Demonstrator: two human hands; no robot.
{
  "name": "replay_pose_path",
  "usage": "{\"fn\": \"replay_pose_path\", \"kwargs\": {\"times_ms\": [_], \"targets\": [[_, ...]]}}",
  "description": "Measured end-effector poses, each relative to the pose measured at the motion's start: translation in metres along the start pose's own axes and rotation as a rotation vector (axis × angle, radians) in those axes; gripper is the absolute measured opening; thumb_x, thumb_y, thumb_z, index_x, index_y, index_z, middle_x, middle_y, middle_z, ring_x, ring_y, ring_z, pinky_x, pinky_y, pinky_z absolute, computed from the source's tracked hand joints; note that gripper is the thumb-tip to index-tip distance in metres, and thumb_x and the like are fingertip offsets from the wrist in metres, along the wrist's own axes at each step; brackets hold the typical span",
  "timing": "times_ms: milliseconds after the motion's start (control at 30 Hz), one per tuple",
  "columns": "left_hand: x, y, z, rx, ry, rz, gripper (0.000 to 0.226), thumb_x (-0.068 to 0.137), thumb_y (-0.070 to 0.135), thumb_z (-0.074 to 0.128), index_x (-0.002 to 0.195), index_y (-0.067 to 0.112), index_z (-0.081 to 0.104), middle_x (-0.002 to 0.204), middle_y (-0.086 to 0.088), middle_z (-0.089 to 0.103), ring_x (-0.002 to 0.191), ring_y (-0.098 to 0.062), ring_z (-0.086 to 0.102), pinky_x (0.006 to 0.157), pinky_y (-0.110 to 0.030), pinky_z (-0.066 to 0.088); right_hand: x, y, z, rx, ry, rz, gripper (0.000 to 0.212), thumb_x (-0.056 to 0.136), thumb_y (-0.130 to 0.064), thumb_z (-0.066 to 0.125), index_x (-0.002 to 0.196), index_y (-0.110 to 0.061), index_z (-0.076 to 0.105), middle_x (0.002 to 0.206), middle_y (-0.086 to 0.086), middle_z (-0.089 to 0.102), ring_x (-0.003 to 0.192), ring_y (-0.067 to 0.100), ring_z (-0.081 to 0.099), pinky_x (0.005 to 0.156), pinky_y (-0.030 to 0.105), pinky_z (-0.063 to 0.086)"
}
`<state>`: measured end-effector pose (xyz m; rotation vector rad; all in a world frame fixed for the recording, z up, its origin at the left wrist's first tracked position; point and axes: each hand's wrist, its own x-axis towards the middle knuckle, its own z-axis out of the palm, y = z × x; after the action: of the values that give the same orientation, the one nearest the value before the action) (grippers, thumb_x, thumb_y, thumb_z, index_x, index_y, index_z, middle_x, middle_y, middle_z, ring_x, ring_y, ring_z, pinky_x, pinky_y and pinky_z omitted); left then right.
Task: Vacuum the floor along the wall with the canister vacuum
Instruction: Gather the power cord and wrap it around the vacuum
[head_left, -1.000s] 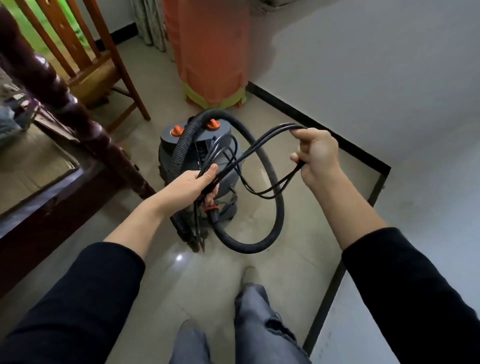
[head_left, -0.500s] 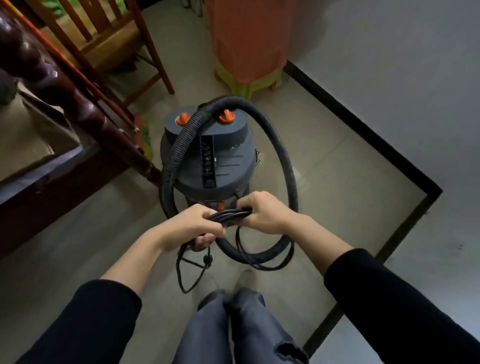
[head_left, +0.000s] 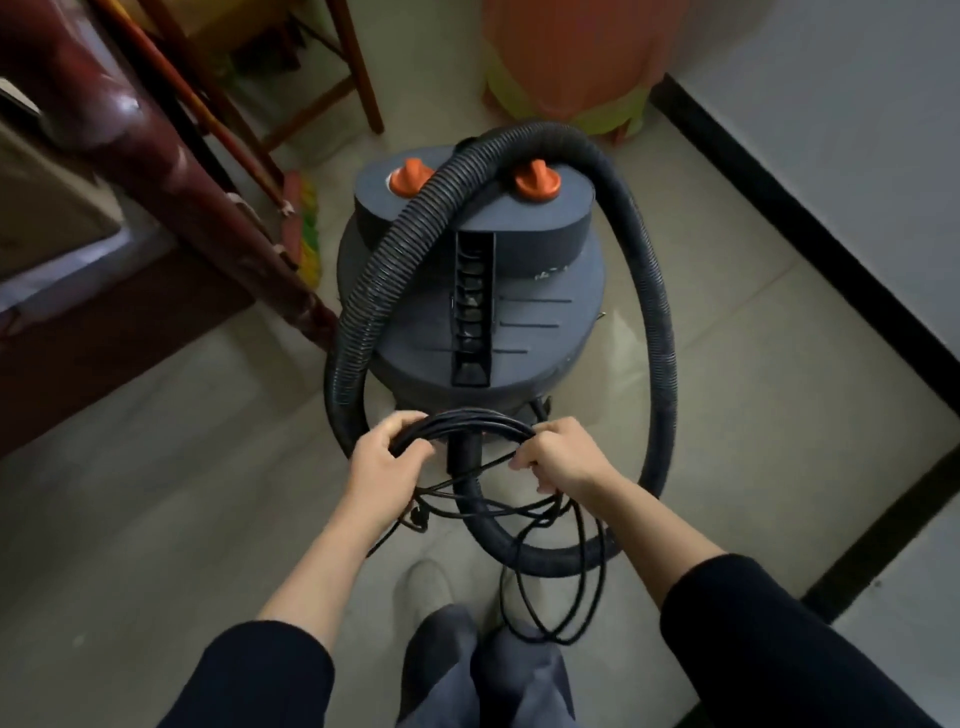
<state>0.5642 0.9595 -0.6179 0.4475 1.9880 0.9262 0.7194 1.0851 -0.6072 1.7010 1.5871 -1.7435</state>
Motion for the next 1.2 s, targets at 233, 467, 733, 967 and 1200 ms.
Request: {"fn": "replay_pose_path", "kwargs": {"times_ms": [233,467,733,967,1200], "targets": [[0.032,-0.042,0.027,-0.087,0.145,-0.154,0.038,0.085,0.011,0.065,0.120,0.025,0.069,0.084,-0.003,0.073,0.074,-0.022,0.067,0.070,-0.033,0.058,0.044,0.023,0.023,-0.142,0.266,0.074,0.028,0.073,-0.033,0.071,0.074,-0.007,0.059,0.075,0.006,0.057,0.072,0.025,0.056,0.063,0.034,0.044],[0.014,-0.024,0.018,0.467,0.232,0.325,0.045,0.075,0.016,0.077,0.118,0.014,0.065,0.115,-0.006,0.053,0.112,-0.024,0.048,0.093,-0.035,0.047,0.010,0.017,0.037,-0.375,0.569,-0.226,0.072,0.073,-0.036,0.077,0.132,-0.013,0.042,0.134,0.003,0.039,0.126,0.024,0.036,0.102,0.046,0.039],[0.032,-0.005,-0.013,1.056,0.079,0.689,0.134,0.050,0.050,0.090,0.152,0.005,0.016,0.159,-0.017,0.010,0.148,-0.031,0.007,0.119,-0.046,0.017,-0.003,-0.050,0.017,-0.389,0.580,-0.759,0.066,0.092,-0.023,0.060,0.149,-0.004,0.031,0.153,0.011,0.035,0.142,0.020,0.029,0.117,0.034,0.026],[0.049,0.001,-0.007,1.107,0.014,0.701,0.137,0.043,0.057,0.089,0.147,-0.001,0.022,0.155,-0.017,0.027,0.144,-0.027,0.017,0.117,-0.042,0.018,0.014,-0.116,0.013,-0.744,0.489,-0.597,0.072,0.099,-0.043,0.048,0.153,-0.005,0.019,0.159,0.018,0.020,0.146,0.027,0.023,0.113,0.034,0.028],[0.054,0.003,-0.002,1.052,0.007,0.711,0.133,0.041,0.056,0.090,0.145,-0.001,0.029,0.153,-0.016,0.029,0.142,-0.027,0.022,0.118,-0.038,0.016,0.025,-0.116,0.001,-0.823,0.481,-0.600,0.072,0.096,-0.050,0.050,0.152,-0.011,0.027,0.159,0.014,0.023,0.149,0.023,0.017,0.115,0.036,0.028]]}}
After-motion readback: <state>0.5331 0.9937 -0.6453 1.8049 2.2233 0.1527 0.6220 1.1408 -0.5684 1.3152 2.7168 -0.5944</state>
